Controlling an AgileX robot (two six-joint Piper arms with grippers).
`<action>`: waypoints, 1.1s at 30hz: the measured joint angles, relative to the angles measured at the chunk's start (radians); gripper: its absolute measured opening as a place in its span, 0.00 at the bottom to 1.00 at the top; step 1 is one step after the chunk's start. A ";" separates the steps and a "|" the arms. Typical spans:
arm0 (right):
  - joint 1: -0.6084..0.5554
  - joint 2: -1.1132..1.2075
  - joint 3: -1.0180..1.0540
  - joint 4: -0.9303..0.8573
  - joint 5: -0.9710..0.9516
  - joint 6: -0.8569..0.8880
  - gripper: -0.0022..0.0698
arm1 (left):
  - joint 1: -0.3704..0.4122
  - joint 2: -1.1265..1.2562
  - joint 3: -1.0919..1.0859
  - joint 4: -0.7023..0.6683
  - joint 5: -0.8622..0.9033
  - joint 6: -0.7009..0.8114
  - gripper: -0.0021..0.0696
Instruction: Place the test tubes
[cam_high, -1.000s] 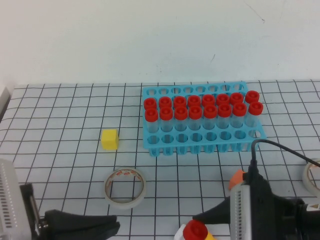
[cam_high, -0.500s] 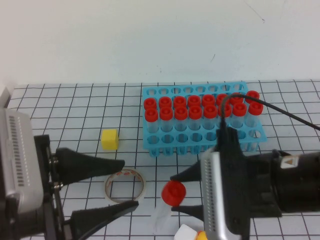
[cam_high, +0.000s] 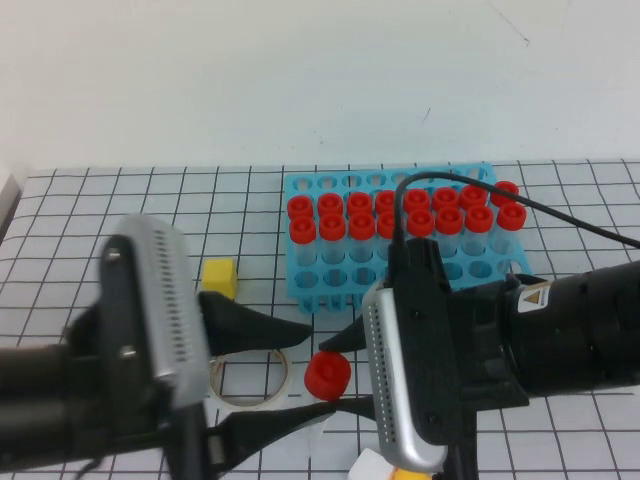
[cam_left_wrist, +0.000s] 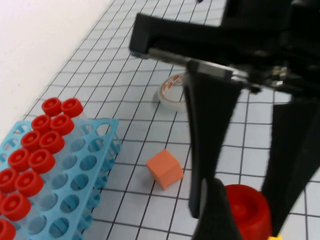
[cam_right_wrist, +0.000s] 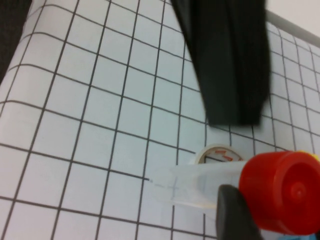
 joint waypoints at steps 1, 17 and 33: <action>0.000 0.000 0.000 -0.008 0.005 0.009 0.46 | -0.022 0.010 0.000 0.000 -0.033 -0.005 0.60; 0.000 0.000 0.000 -0.070 0.021 0.042 0.46 | -0.060 0.067 -0.001 -0.004 -0.141 -0.091 0.60; 0.000 -0.043 0.000 -0.092 0.004 0.042 0.46 | -0.063 0.106 -0.001 0.058 -0.108 -0.131 0.60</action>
